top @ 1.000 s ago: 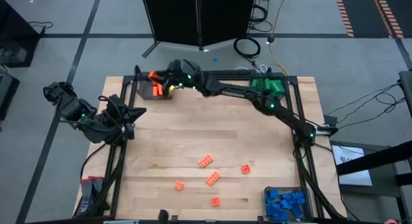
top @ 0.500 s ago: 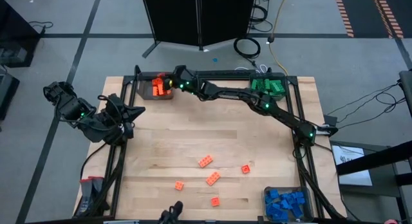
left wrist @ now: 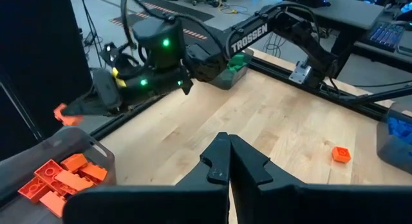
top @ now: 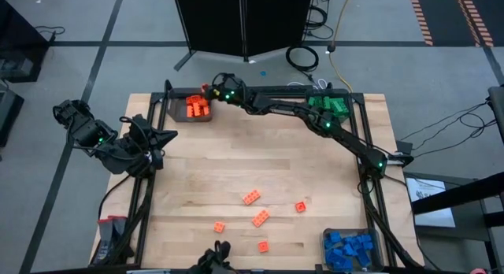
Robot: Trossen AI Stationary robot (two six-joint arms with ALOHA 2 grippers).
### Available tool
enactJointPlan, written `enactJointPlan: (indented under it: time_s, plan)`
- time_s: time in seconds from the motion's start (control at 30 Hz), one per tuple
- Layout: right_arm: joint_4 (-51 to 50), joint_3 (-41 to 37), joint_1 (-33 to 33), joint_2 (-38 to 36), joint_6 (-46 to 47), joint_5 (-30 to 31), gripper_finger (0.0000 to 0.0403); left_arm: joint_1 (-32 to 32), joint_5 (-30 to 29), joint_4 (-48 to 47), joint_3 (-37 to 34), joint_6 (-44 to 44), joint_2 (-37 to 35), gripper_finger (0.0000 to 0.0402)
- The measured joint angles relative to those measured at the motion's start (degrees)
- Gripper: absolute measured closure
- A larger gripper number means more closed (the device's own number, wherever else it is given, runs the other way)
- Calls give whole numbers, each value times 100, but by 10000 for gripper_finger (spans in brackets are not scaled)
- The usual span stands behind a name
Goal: Sort blocks
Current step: Put the orange game piece into the top left black bin
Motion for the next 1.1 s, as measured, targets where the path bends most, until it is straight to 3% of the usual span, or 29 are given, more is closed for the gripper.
enactJointPlan:
  time_s: [0.77, 0.97, 1.1]
  plan:
    - [-83, 0, 66, 260, 490, -274, 298, 0, 25, 2, 0, -39, -2, 402]
    - [-88, 0, 61, 258, 515, -274, 198, 0, 28, -12, 0, -37, -2, 402]
    - [-74, 0, 52, 258, 483, -279, 173, 0, 28, -19, 0, -37, -2, 402]
